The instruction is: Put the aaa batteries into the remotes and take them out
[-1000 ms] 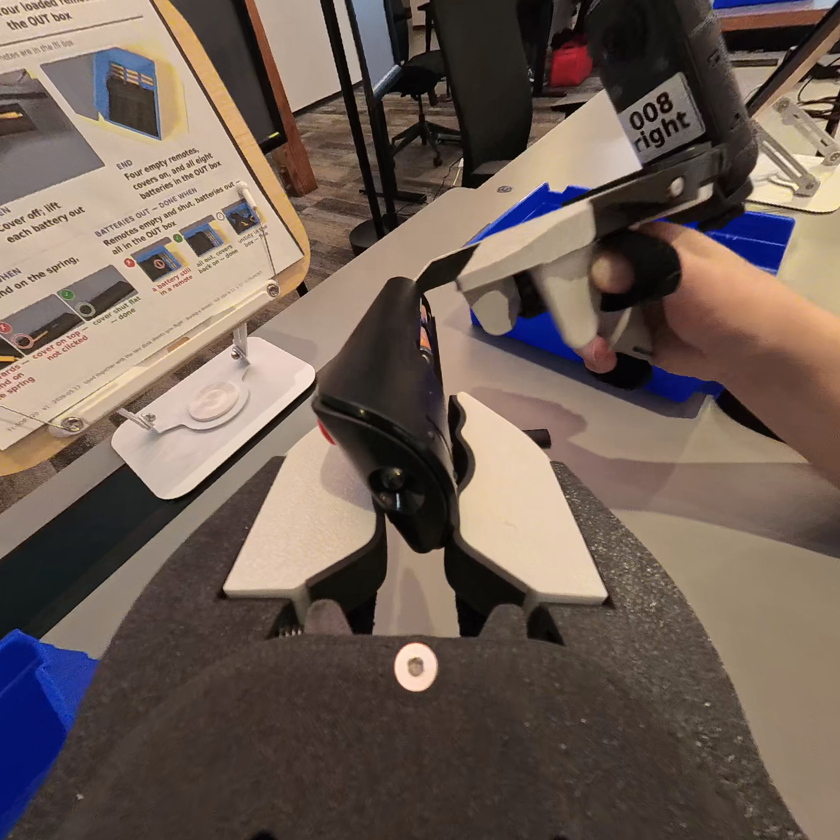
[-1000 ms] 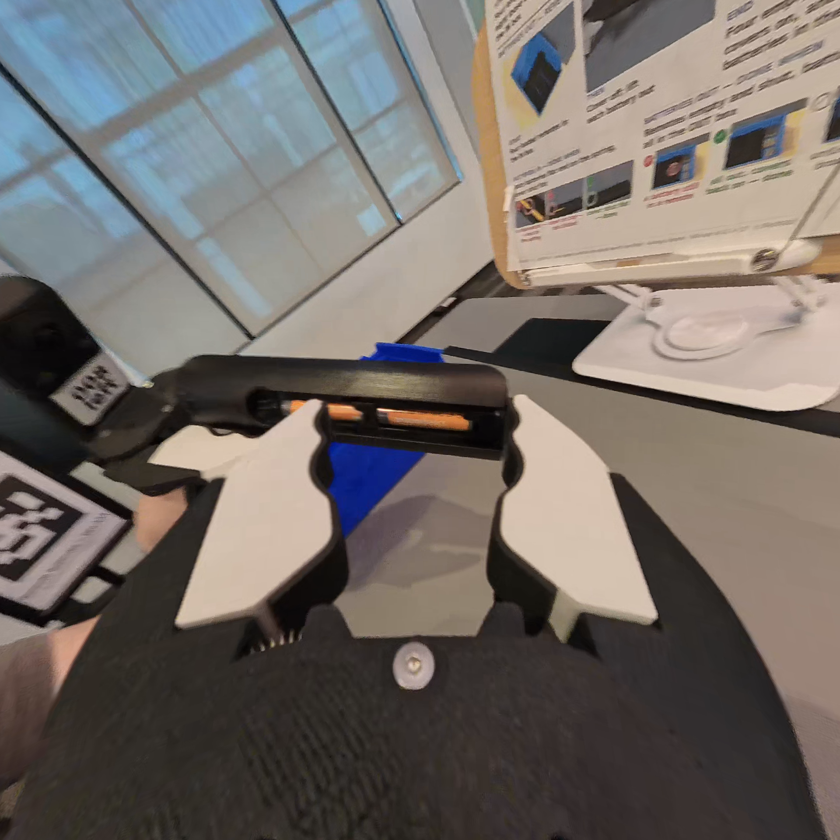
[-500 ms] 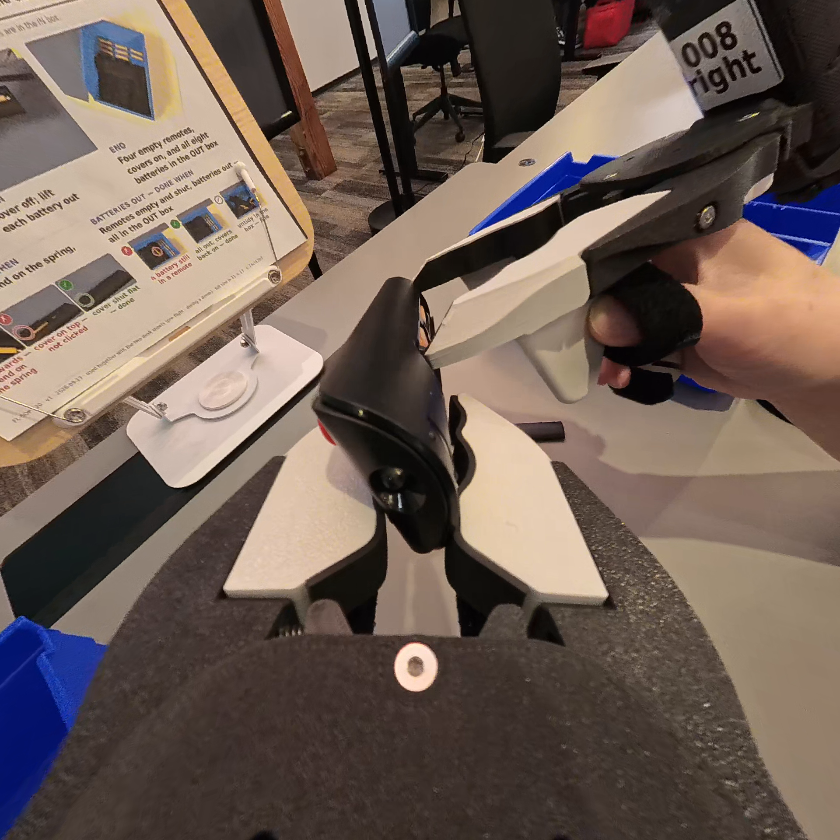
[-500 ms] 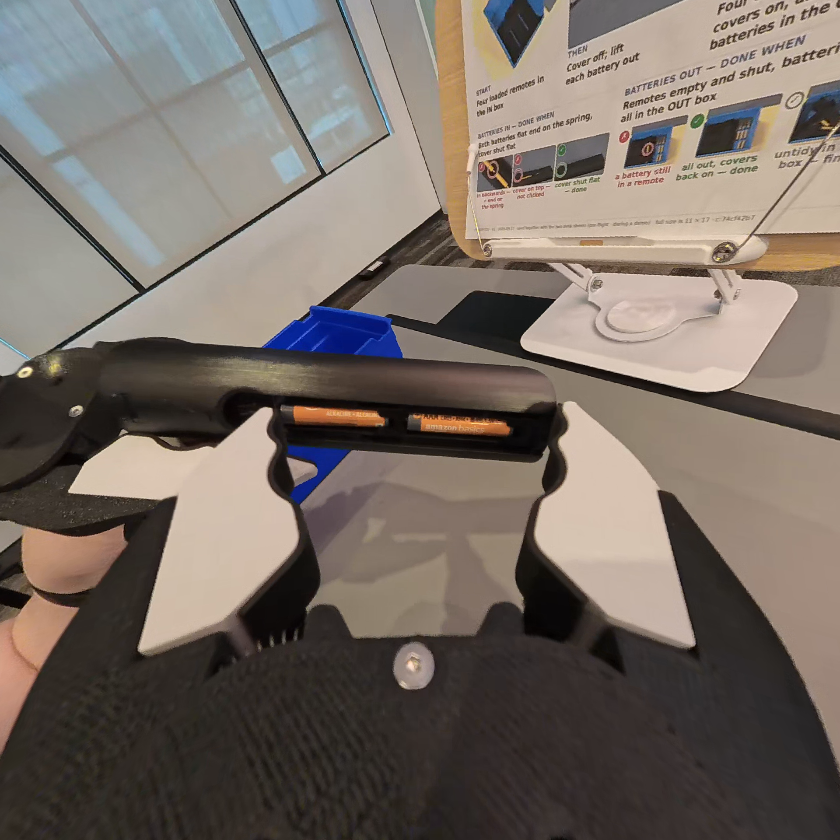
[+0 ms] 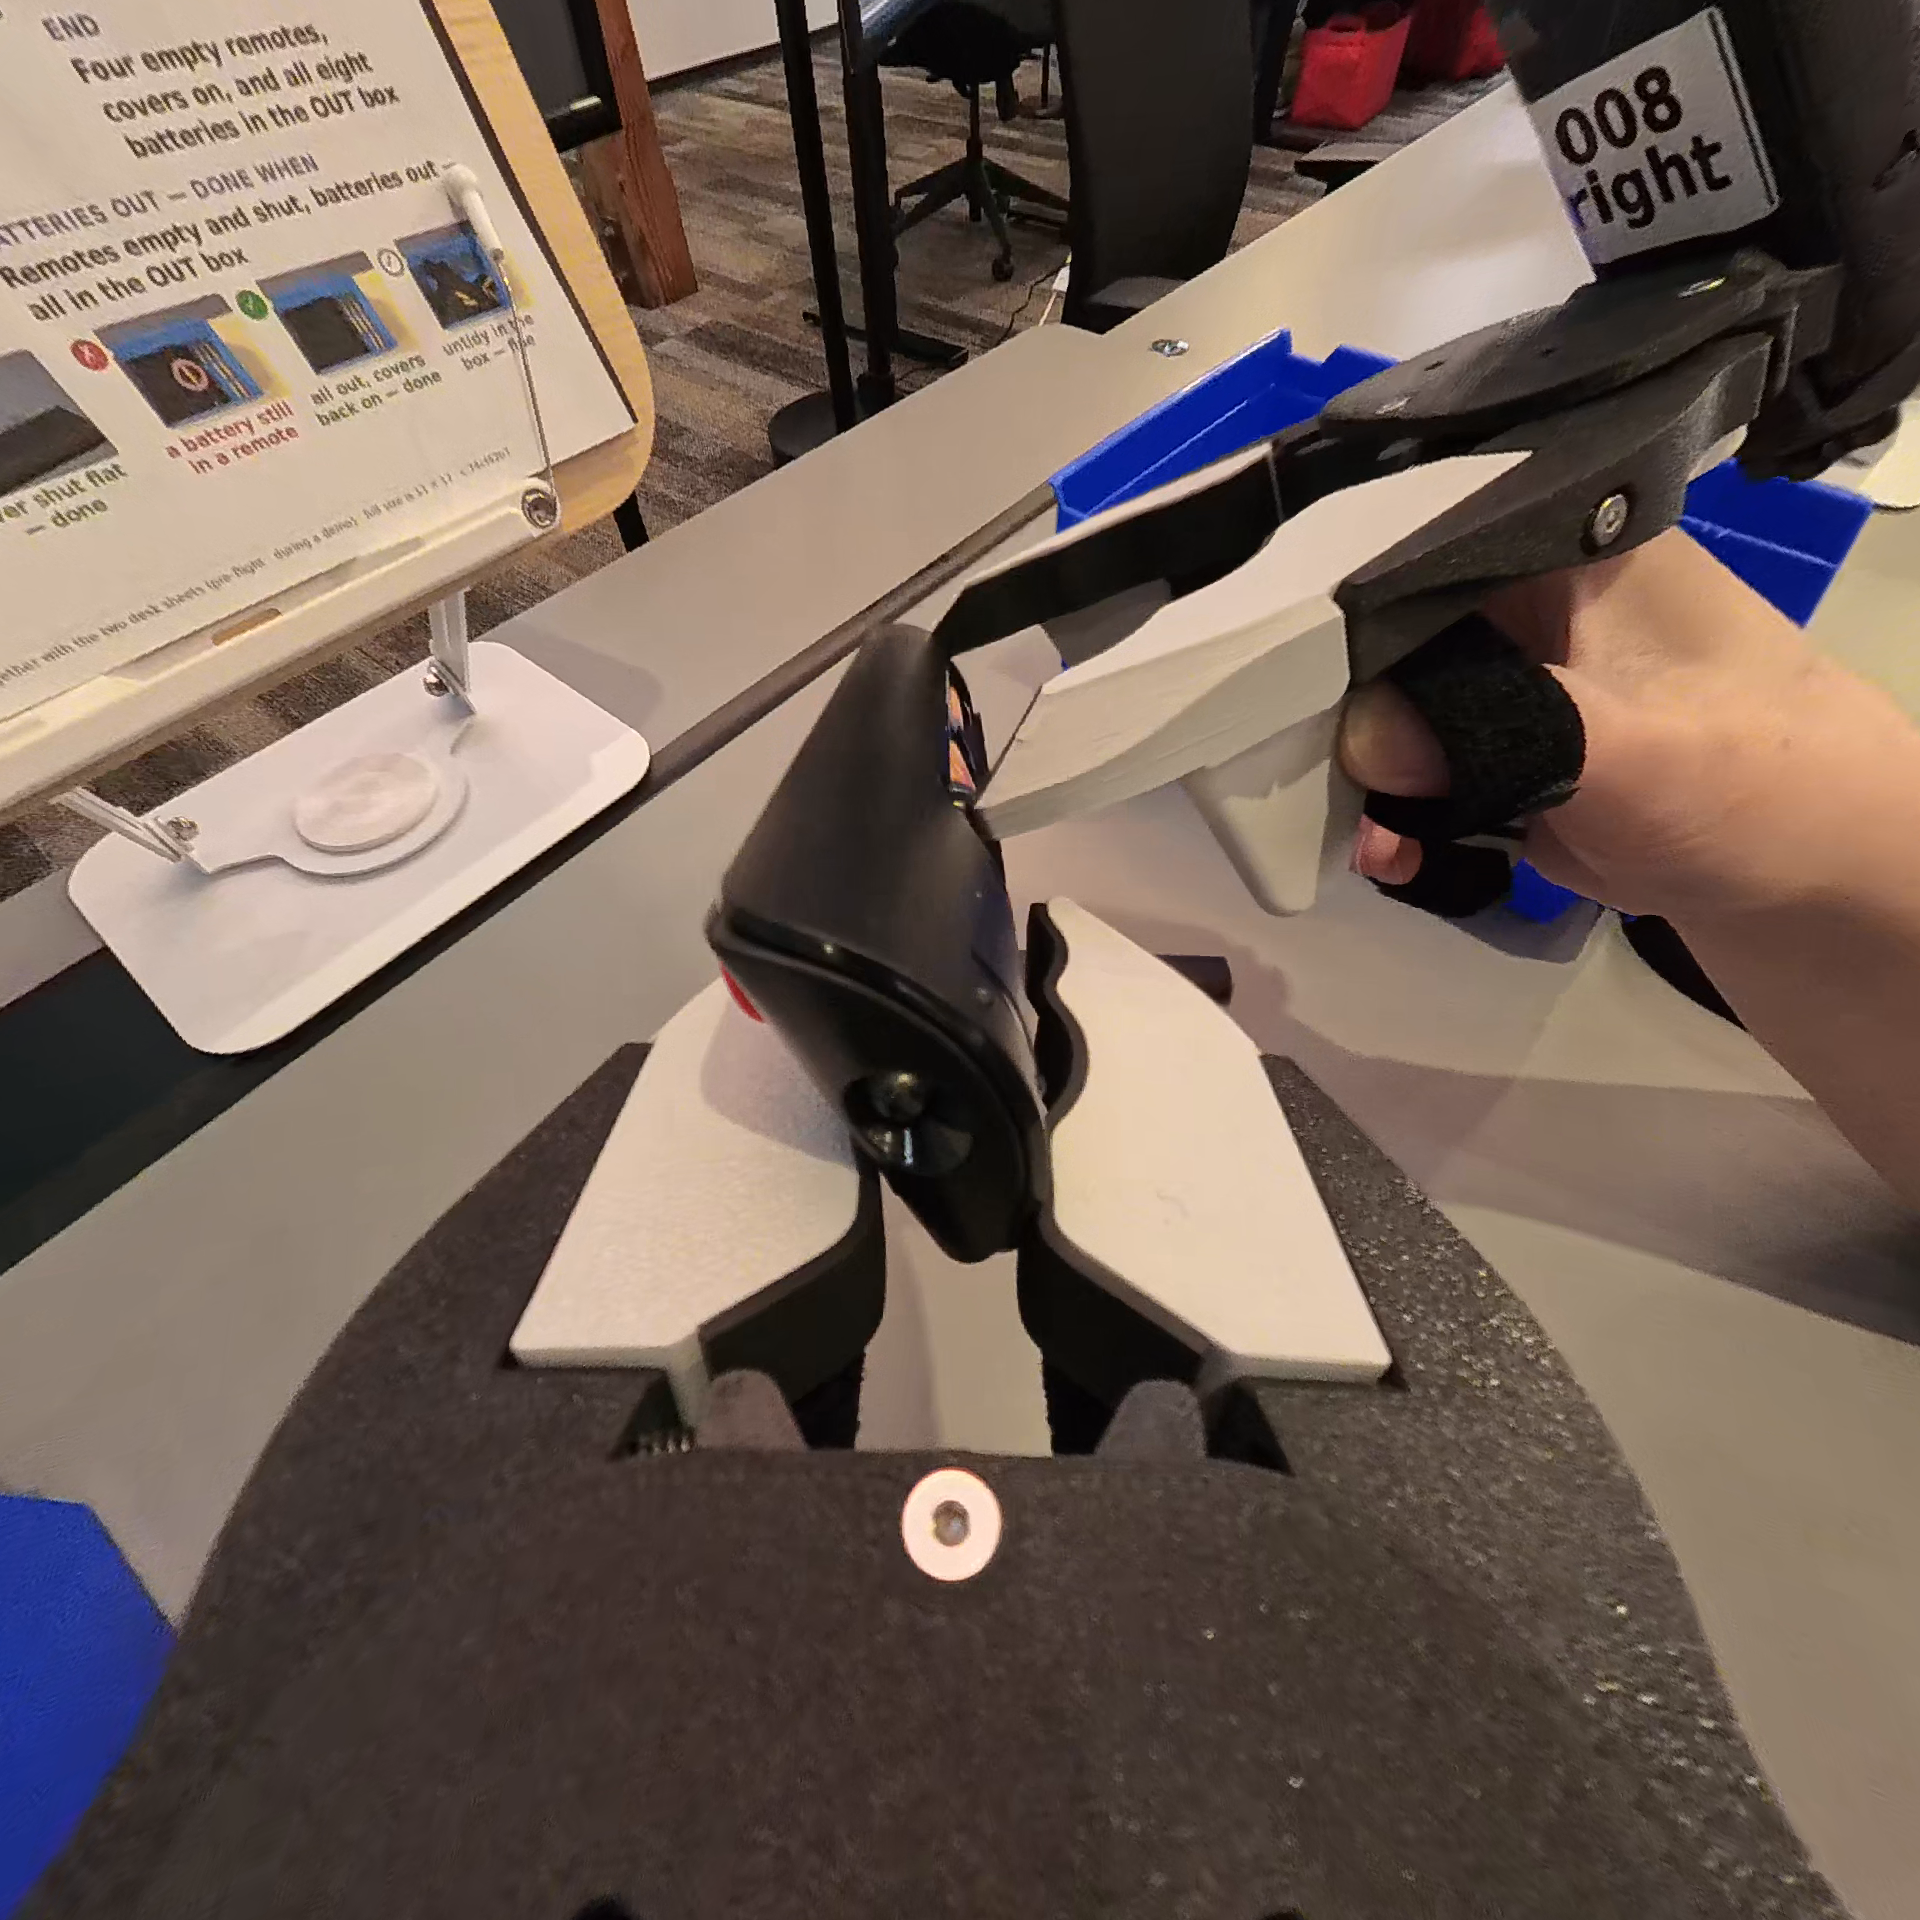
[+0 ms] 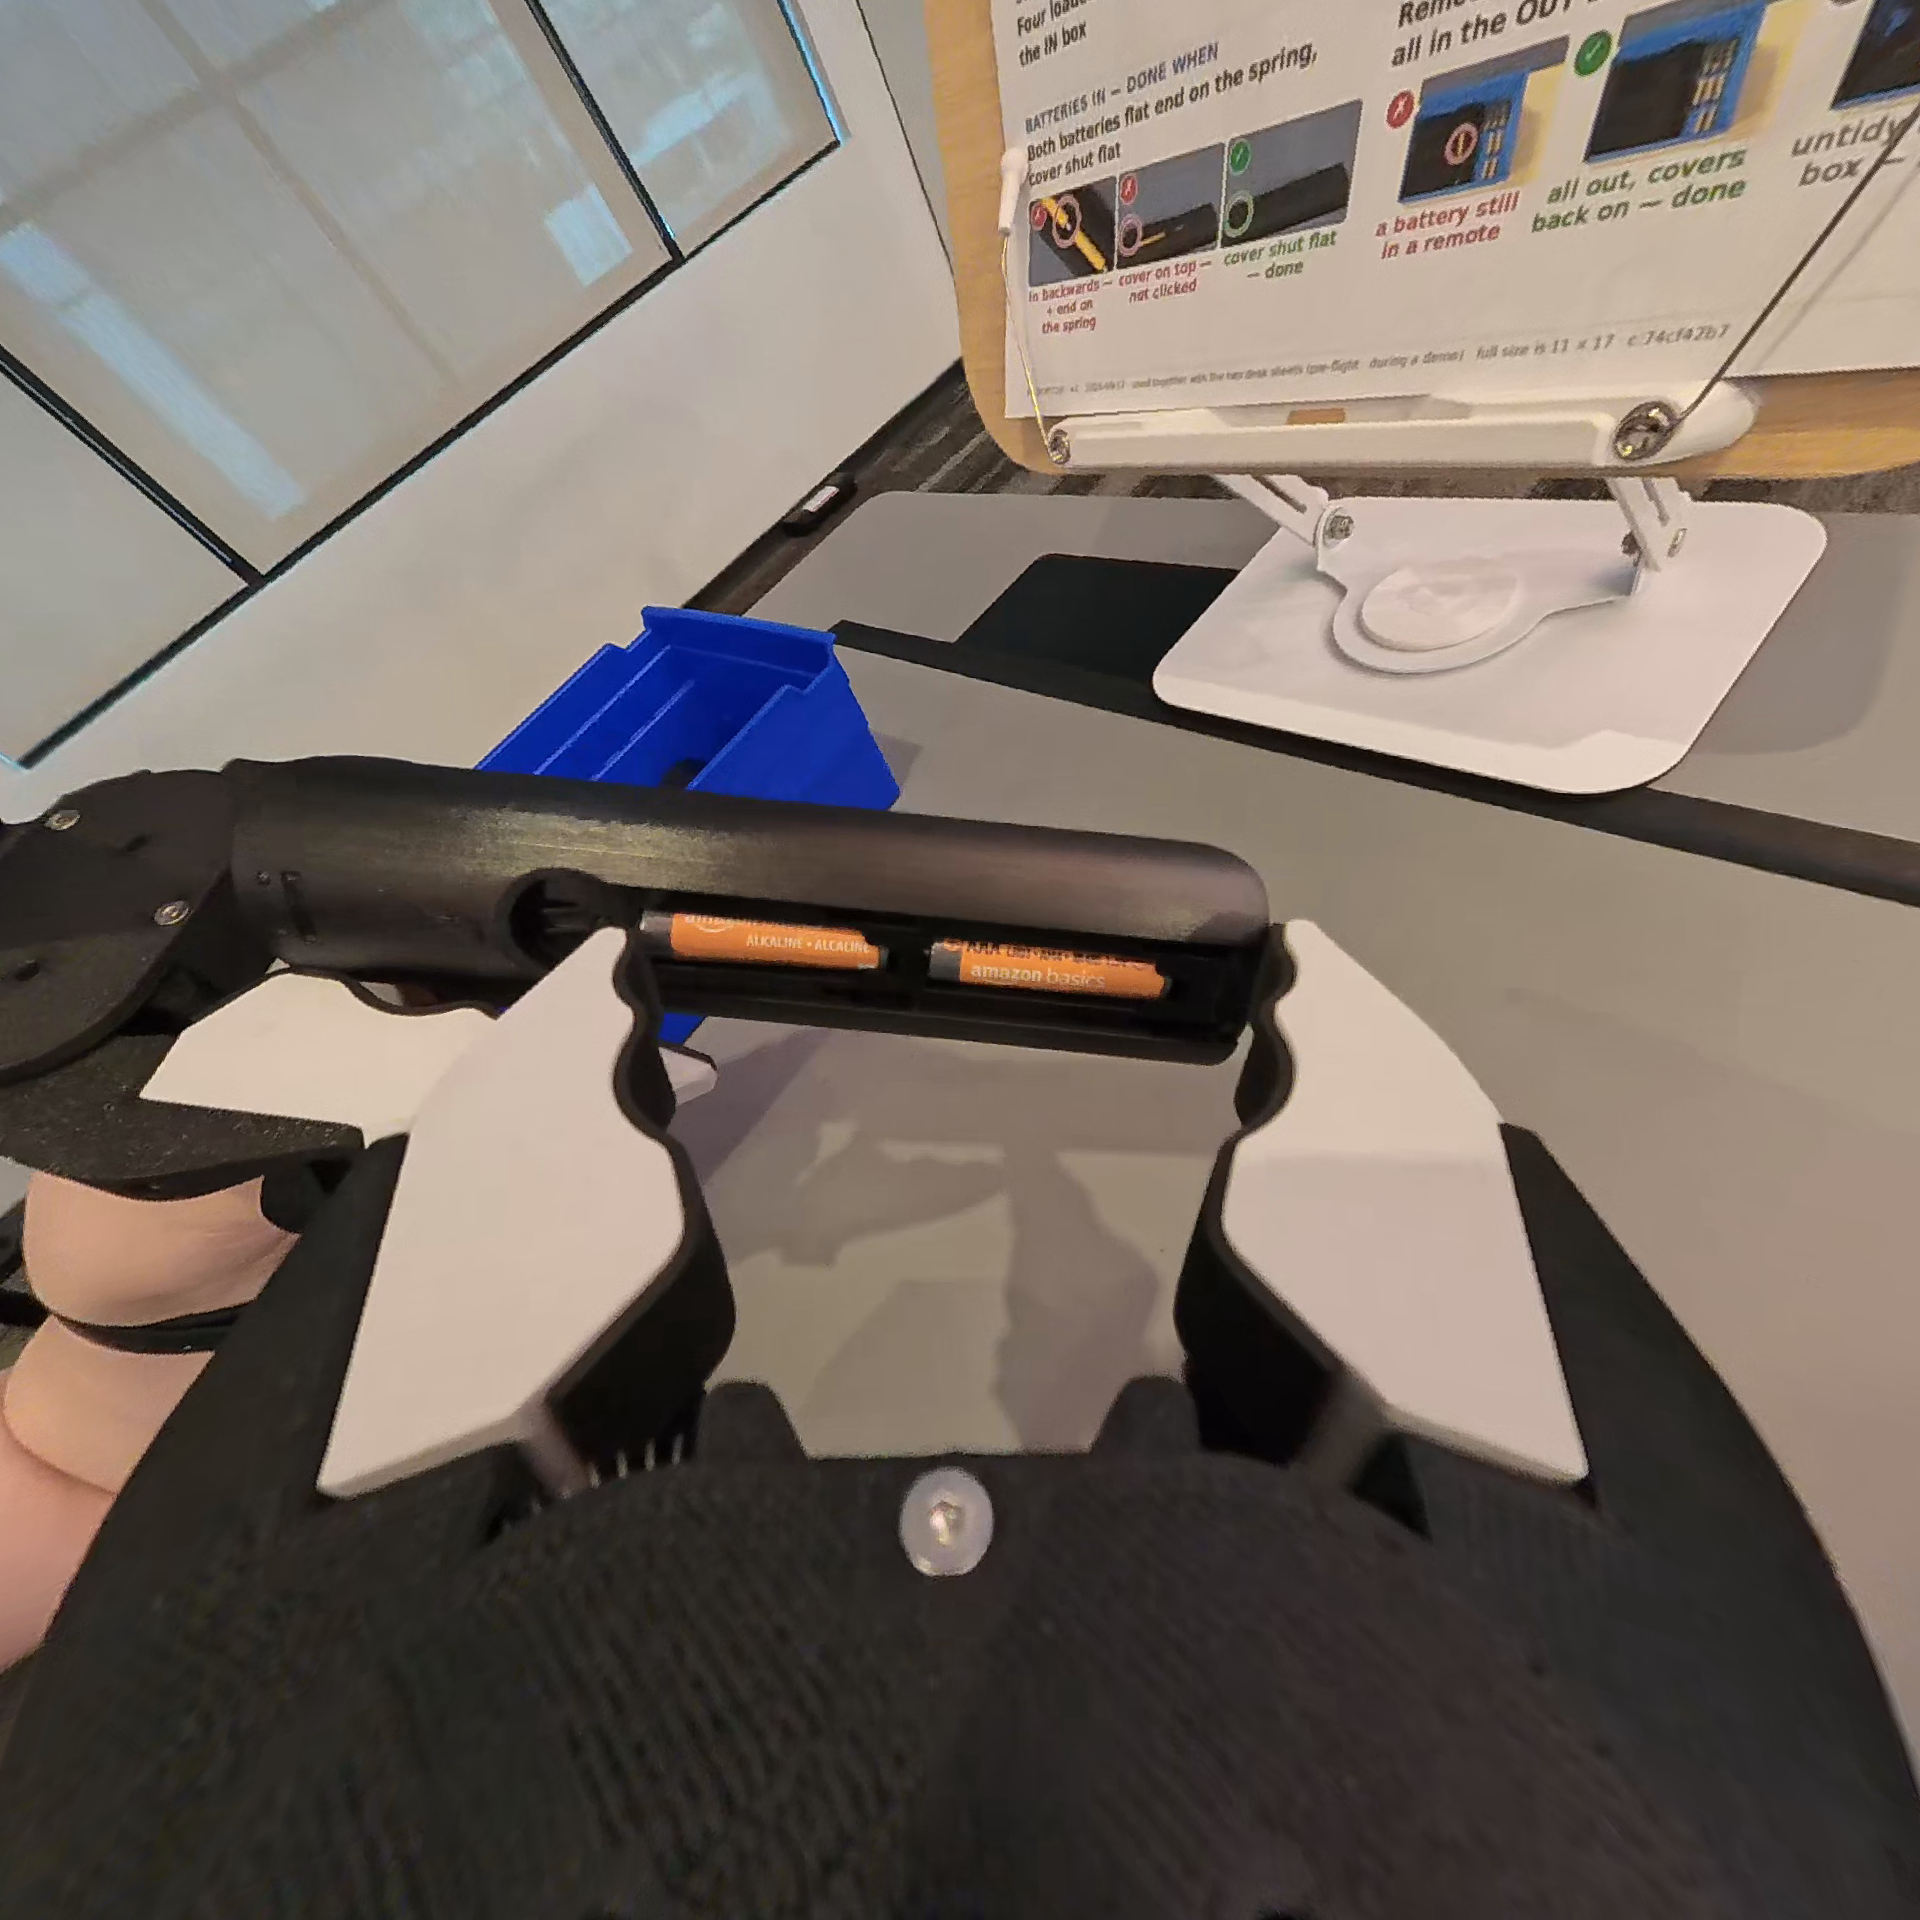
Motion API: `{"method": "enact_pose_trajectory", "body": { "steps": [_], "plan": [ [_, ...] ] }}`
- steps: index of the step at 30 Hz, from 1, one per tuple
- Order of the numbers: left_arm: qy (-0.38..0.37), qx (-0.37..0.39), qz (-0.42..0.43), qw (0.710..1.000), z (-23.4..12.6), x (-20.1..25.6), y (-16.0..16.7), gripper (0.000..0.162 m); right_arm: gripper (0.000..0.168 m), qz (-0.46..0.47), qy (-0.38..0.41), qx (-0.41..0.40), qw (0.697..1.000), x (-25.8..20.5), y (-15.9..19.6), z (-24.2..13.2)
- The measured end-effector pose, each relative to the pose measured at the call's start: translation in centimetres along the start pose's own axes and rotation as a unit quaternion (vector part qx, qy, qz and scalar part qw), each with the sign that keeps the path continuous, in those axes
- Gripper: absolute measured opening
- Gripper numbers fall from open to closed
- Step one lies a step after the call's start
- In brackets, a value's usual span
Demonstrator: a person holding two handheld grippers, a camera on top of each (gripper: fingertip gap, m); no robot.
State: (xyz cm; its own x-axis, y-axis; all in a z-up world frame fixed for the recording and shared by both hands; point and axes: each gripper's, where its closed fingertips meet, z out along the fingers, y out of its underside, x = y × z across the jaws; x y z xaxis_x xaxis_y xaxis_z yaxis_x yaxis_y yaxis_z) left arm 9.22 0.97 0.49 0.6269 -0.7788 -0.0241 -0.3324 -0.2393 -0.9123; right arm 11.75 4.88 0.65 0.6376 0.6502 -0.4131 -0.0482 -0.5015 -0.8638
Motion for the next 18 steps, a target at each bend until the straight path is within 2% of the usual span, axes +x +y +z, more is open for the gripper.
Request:
{"method": "enact_pose_trajectory", "body": {
  "steps": [7,18],
  "plan": [
    [0.019,-0.001,-0.028,0.999,-0.36,-0.65,0.03,0.026,0.107,0.034,-0.046,0.006,0.998,-0.27,-0.19,-0.20],
    [0.021,-0.005,-0.037,0.999,0.45,-0.98,0.69,0.026,0.111,0.031,-0.017,-0.003,0.999,0.49,0.59,0.58]
  ]
}}
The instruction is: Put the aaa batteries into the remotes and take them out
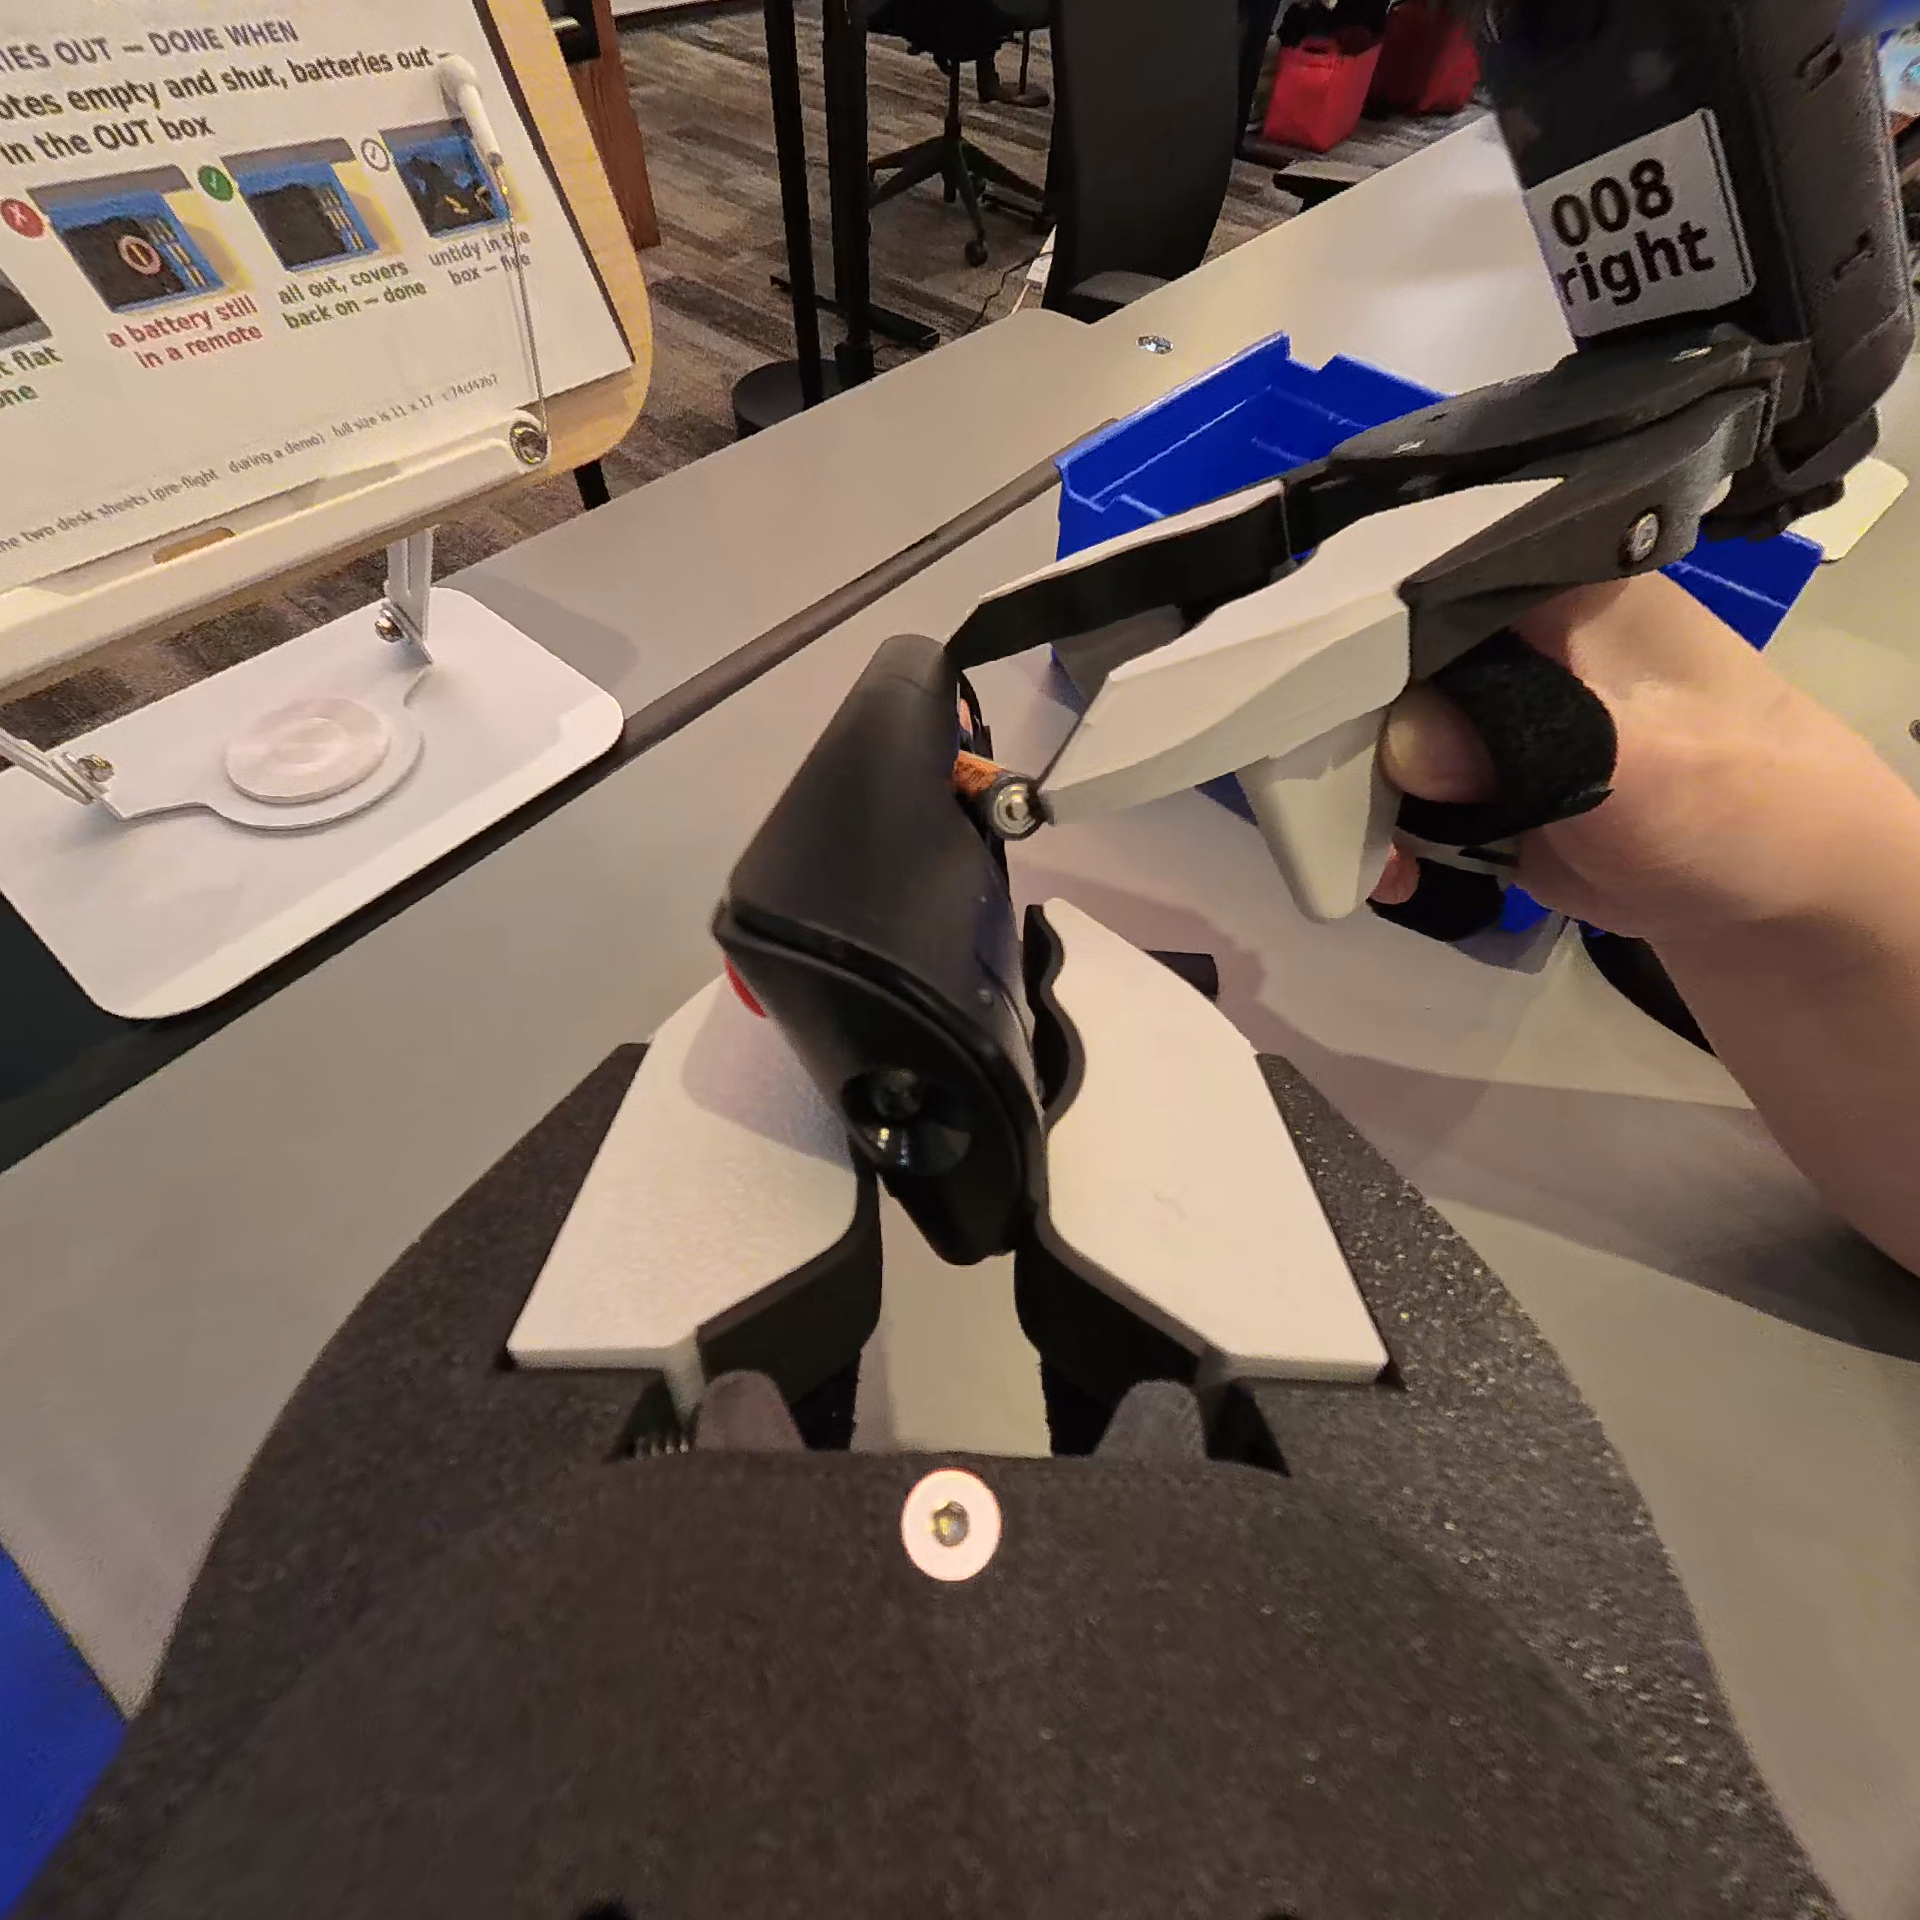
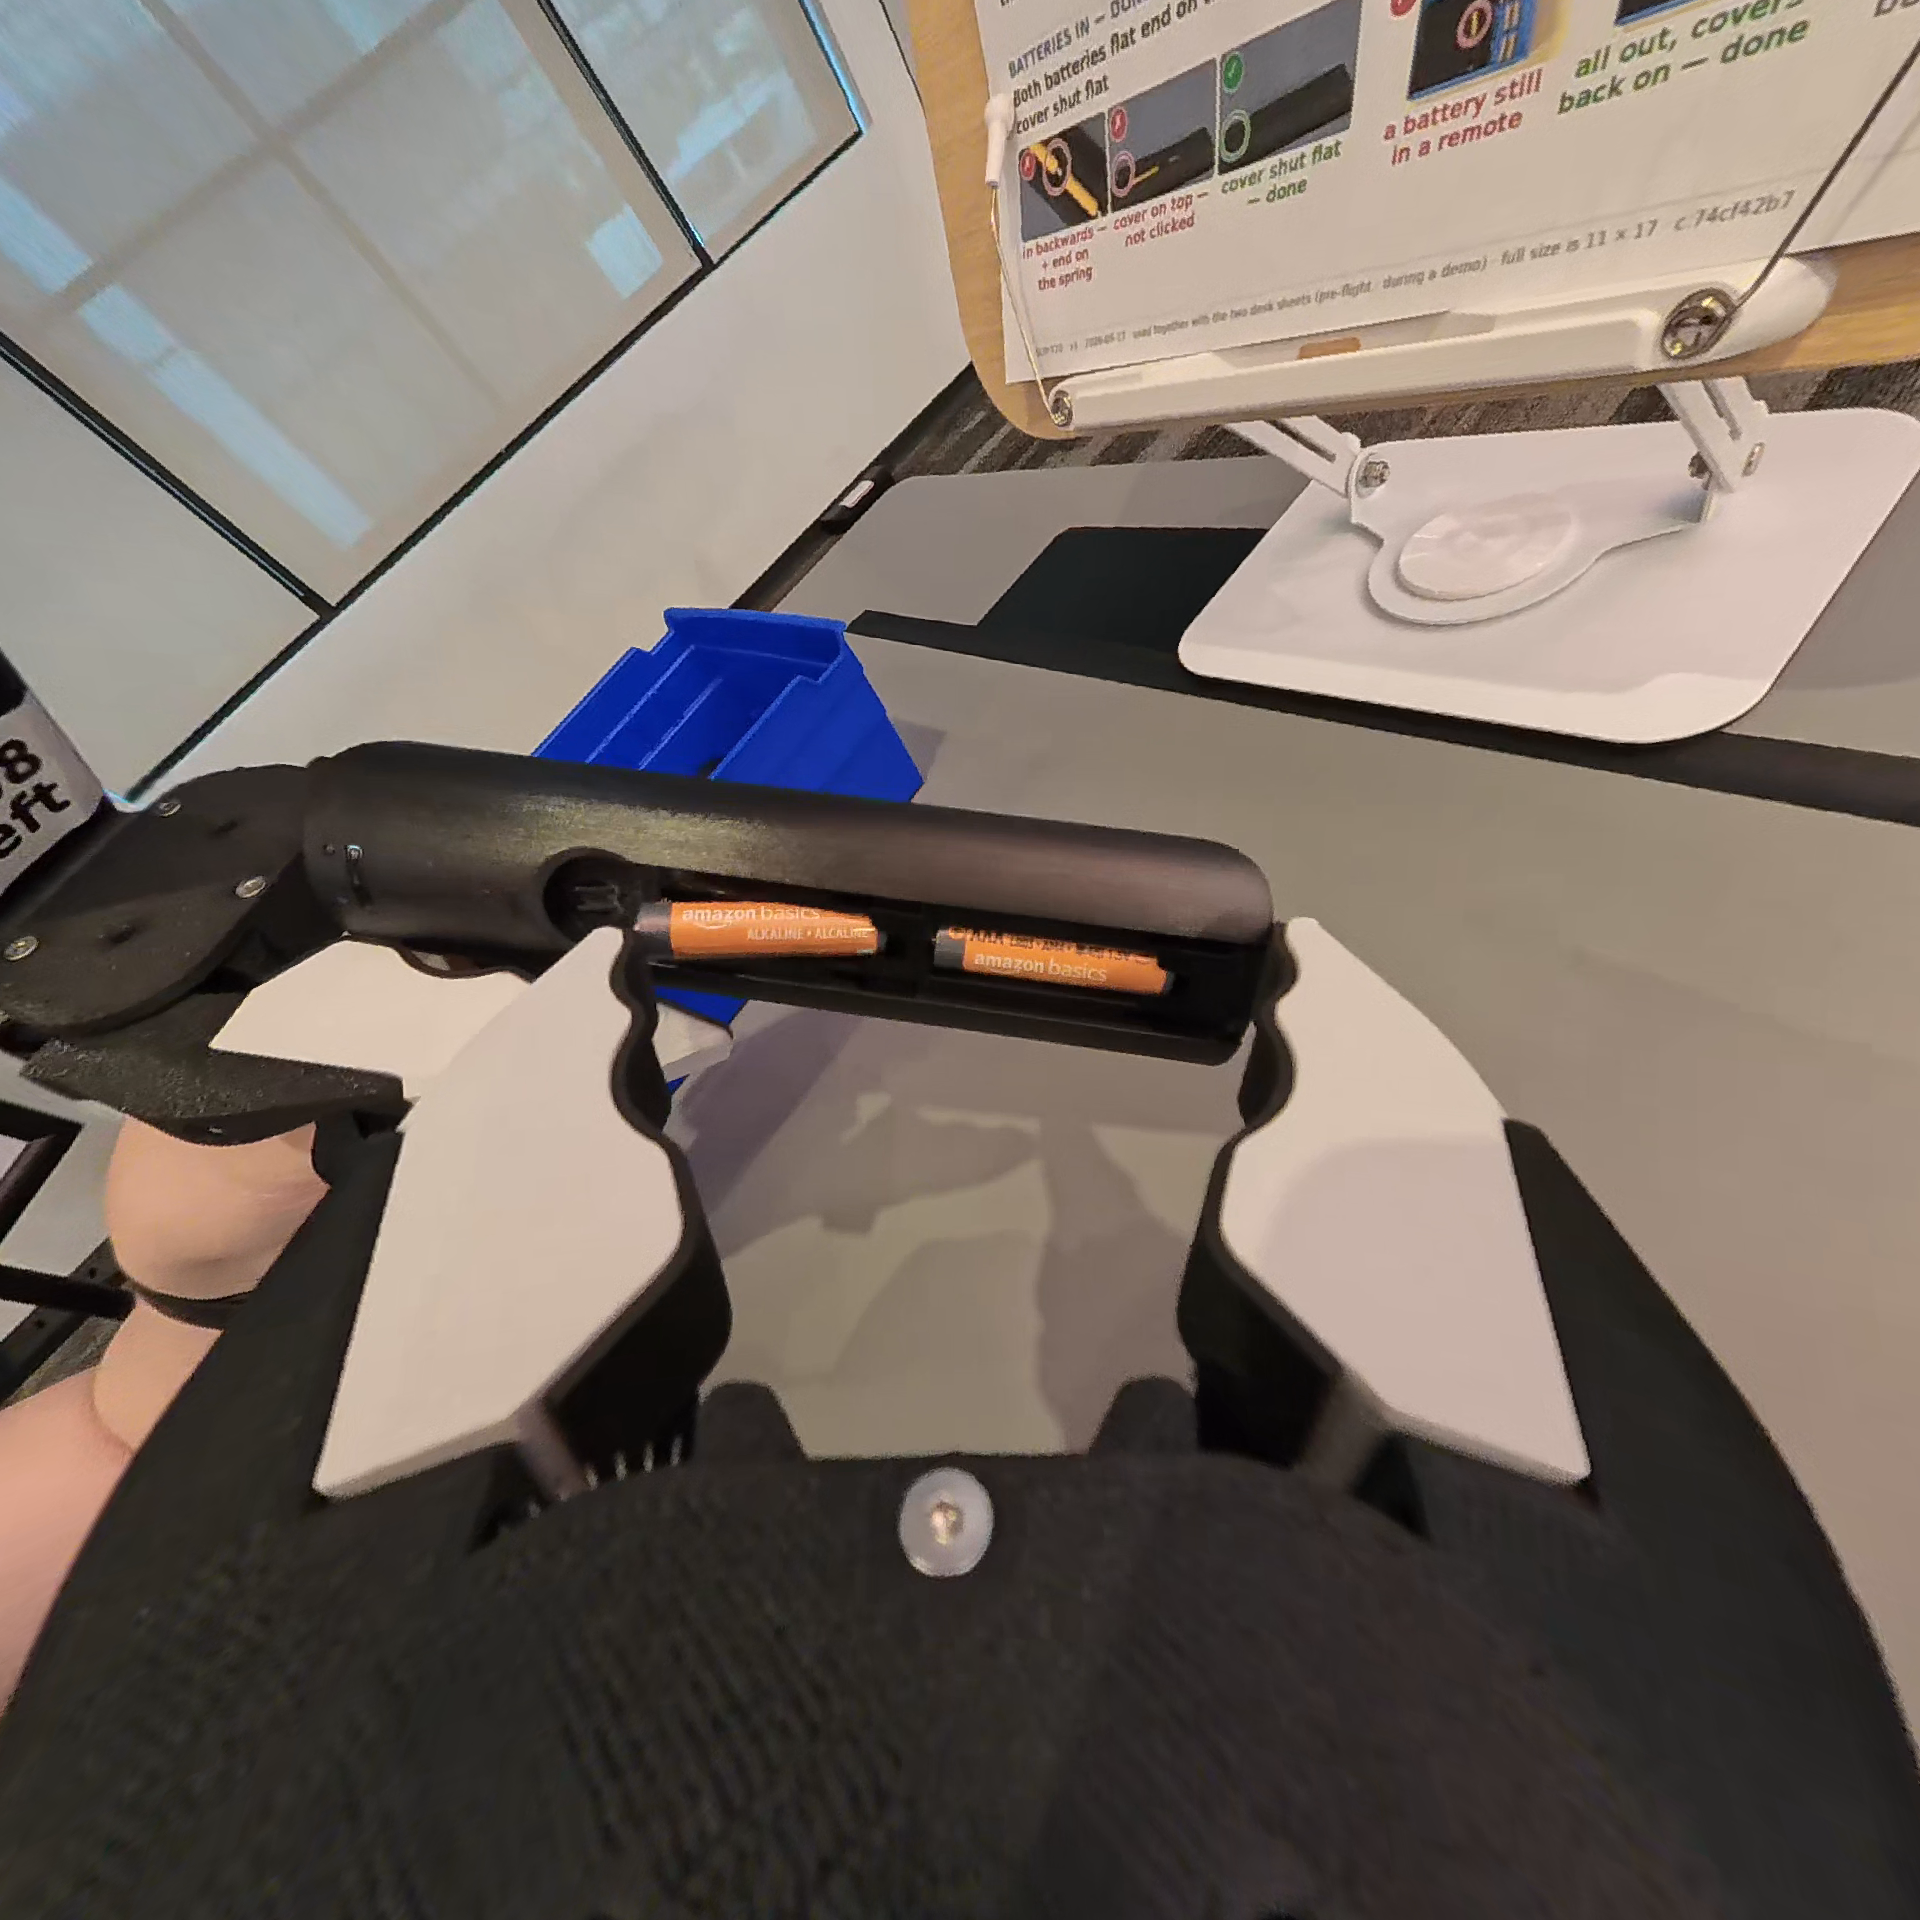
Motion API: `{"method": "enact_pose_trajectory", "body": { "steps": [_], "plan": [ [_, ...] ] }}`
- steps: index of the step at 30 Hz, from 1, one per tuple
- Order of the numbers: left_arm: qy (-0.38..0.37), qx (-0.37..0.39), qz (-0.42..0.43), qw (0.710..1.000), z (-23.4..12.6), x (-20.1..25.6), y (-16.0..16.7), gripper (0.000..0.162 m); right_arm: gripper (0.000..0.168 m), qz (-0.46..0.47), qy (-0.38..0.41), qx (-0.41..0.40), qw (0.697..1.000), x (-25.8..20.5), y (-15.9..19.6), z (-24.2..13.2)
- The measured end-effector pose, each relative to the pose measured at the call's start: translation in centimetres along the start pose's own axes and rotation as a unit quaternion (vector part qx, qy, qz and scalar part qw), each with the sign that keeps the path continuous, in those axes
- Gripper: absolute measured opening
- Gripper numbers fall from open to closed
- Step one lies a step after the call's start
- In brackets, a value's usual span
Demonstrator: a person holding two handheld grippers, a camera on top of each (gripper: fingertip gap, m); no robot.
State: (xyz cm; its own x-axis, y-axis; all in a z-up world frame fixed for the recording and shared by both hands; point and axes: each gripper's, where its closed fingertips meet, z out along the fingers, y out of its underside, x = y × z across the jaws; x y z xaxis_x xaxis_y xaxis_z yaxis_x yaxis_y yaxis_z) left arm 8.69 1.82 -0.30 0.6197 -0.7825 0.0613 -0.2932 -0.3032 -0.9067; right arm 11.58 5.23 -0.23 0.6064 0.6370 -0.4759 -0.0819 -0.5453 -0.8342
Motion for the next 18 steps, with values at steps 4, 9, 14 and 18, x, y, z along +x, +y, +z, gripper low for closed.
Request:
{"method": "enact_pose_trajectory", "body": {
  "steps": [4,9,14,18],
  "plan": [
    [0.001,0.005,-0.003,1.000,-0.08,-0.14,-0.12,0.026,0.112,-0.002,-0.001,0.005,1.000,-0.10,-0.11,0.01],
    [0.001,0.014,-0.006,1.000,-0.24,-0.35,-0.39,0.025,0.112,-0.006,-0.002,0.011,1.000,-0.30,-0.30,-0.08],
    [0.000,0.019,-0.004,1.000,-0.32,-0.37,-0.56,0.025,0.111,-0.003,0.002,0.016,1.000,-0.40,-0.41,-0.20],
    [-0.003,0.018,-0.001,1.000,-0.27,-0.38,-0.52,0.025,0.111,0.008,0.000,0.017,1.000,-0.32,-0.37,-0.20]
  ]
}}
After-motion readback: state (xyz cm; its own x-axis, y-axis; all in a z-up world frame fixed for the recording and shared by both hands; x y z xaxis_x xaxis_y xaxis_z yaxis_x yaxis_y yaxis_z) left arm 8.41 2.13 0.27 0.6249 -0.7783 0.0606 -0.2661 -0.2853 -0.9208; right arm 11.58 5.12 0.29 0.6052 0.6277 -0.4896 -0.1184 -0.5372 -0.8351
